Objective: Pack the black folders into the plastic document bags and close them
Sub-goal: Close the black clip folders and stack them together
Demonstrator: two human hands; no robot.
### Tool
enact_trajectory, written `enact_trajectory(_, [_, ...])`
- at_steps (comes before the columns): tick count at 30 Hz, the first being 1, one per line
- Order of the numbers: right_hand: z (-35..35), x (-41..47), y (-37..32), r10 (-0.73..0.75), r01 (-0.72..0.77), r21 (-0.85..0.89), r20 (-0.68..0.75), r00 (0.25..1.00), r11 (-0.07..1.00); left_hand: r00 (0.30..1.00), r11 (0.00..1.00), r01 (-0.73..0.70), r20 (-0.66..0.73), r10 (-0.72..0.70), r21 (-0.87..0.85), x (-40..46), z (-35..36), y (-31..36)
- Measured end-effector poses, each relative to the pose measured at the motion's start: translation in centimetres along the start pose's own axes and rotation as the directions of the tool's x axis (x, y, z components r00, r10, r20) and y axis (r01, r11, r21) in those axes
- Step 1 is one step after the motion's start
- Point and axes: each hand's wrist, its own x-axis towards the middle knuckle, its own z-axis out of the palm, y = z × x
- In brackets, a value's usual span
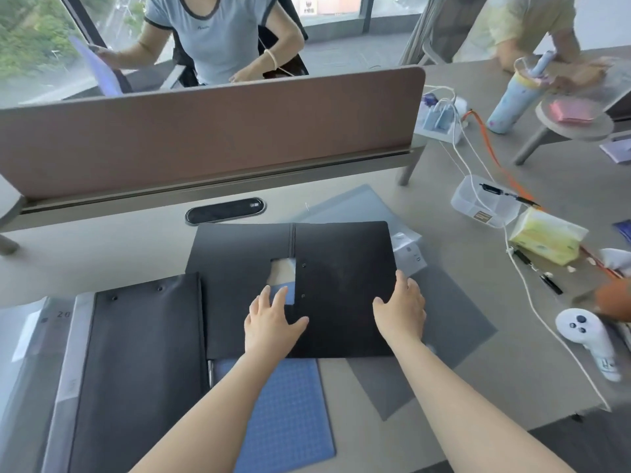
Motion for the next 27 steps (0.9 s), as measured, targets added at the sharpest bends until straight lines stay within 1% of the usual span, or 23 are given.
enact_trajectory(5, [-0.5, 2.2, 1.3, -0.001, -0.018, 0.147, 0.128, 0.992, 0.989, 0.997, 0.997, 0.079, -0.007, -0.079, 0.019, 0.7, 1.4, 1.4])
enact_trajectory(9, [-0.7, 3.4, 1.9, 0.061, -0.101, 0.212, 0.187, 0.980, 0.972, 0.994, 0.993, 0.113, -0.002, -0.113, 0.036, 0.9, 2.2, 1.9])
enact_trajectory(13, [-0.7, 4.3, 2.6, 0.123, -0.199, 0.321, 0.243, 0.962, 0.926, 0.993, 0.990, 0.115, 0.001, -0.116, 0.082, 1.0, 2.6, 2.0])
enact_trajectory(18, [-0.9, 4.6, 2.9, 0.155, -0.256, 0.386, 0.273, 0.949, 0.886, 0.995, 0.988, 0.099, 0.000, -0.100, 0.114, 1.0, 2.7, 1.8])
enact_trajectory(21, [-1.1, 4.2, 2.8, 0.146, -0.264, 0.451, 0.278, 0.949, 0.853, 0.996, 0.989, 0.092, 0.008, -0.094, 0.112, 0.9, 2.7, 1.7])
enact_trajectory(24, [-1.3, 4.0, 2.7, 0.137, -0.253, 0.508, 0.255, 0.957, 0.823, 0.996, 0.993, 0.089, 0.008, -0.090, 0.076, 0.7, 2.4, 1.7])
enact_trajectory(27, [-1.7, 3.5, 2.1, 0.133, -0.238, 0.564, 0.221, 0.966, 0.791, 0.993, 0.993, 0.115, 0.002, -0.115, 0.012, 0.3, 1.7, 1.4])
